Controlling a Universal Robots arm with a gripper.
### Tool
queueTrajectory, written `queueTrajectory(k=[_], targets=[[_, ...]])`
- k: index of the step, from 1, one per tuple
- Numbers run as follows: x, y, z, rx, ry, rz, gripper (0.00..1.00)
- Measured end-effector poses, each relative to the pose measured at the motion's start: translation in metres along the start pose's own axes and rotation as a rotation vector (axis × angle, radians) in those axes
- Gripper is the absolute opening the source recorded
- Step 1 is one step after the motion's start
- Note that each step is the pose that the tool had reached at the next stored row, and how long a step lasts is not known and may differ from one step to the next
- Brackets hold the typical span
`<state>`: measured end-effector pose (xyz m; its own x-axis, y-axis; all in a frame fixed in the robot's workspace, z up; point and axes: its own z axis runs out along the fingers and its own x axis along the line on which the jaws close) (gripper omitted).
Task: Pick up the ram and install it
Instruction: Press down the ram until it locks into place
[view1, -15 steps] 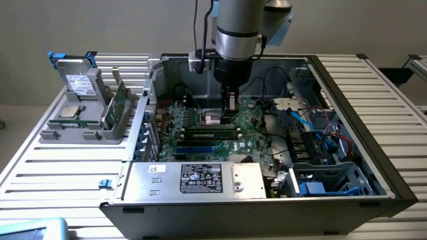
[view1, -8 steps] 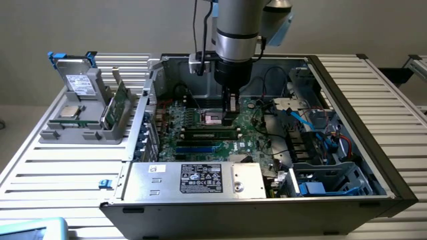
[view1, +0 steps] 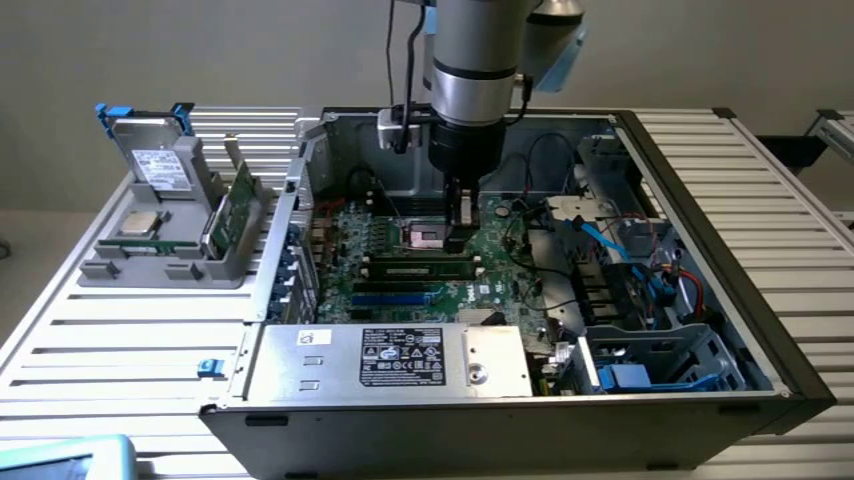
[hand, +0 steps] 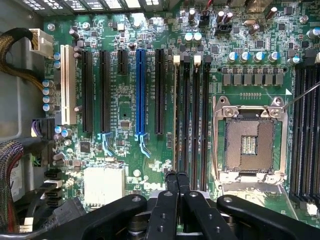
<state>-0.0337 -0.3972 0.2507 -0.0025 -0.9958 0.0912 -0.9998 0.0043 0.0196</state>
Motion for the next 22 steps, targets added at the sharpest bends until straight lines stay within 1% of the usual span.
queueTrajectory(k=[2,5,6,8,10,12,17,22], targets=[[0.002,0.0,0.0014,0.0008,-0.0002,0.0,0.11],[0.002,-0.0001,0.0057,0.0059,-0.0001,0.001,0.11],[0.002,-0.0002,0.0073,0.0067,0.0,0.001,0.11],[0.001,-0.0002,0.0101,0.0071,-0.0002,0.001,0.11],[-0.001,-0.0002,0.011,0.0072,-0.0003,0.001,0.11],[-0.002,-0.0002,0.0116,0.0085,-0.0003,0.001,0.11],[-0.002,-0.0003,0.0144,0.0172,-0.0003,0.002,0.11],[-0.002,-0.0003,0.0175,0.0226,-0.0002,0.002,0.11]])
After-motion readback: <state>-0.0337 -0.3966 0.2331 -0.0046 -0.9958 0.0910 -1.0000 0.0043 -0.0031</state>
